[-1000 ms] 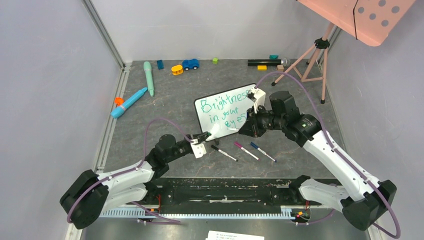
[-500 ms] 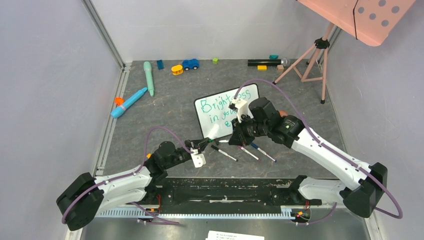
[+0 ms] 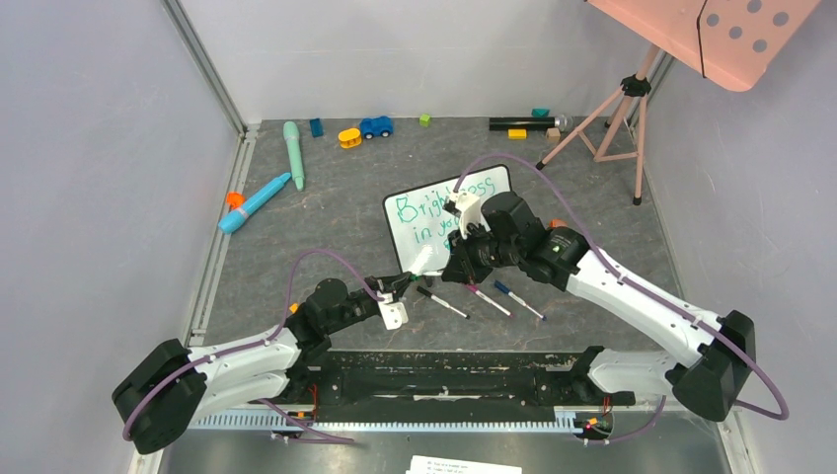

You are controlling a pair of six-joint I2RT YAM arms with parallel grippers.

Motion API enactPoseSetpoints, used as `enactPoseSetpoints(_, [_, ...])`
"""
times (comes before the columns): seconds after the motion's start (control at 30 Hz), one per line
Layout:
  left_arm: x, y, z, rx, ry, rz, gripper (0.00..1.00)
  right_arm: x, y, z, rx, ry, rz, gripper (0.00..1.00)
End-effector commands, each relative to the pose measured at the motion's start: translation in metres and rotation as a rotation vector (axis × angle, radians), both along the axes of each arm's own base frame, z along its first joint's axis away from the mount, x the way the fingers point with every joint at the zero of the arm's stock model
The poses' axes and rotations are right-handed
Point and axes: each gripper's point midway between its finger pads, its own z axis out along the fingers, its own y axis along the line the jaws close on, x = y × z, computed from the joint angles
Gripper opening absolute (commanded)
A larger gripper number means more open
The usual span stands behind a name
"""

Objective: Write a sentence on the whiteboard
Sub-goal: Close the whiteboard marker at the center of the board.

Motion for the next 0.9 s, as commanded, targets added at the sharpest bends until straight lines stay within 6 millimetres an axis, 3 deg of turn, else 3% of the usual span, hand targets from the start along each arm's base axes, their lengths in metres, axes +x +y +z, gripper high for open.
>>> enactPoseSetpoints(0.0, [0.005,-0.005,0.021,-0.025,-0.062,-0.002,0.02,0.006,0.014,0.013,0.046,-0.031,0.008,0.00])
enactPoseSetpoints(0.87, [0.004,-0.005,0.021,-0.033,-0.068,-0.003,0.02,0.007,0.020,-0.019,0.005,-0.003,0.010,0.00])
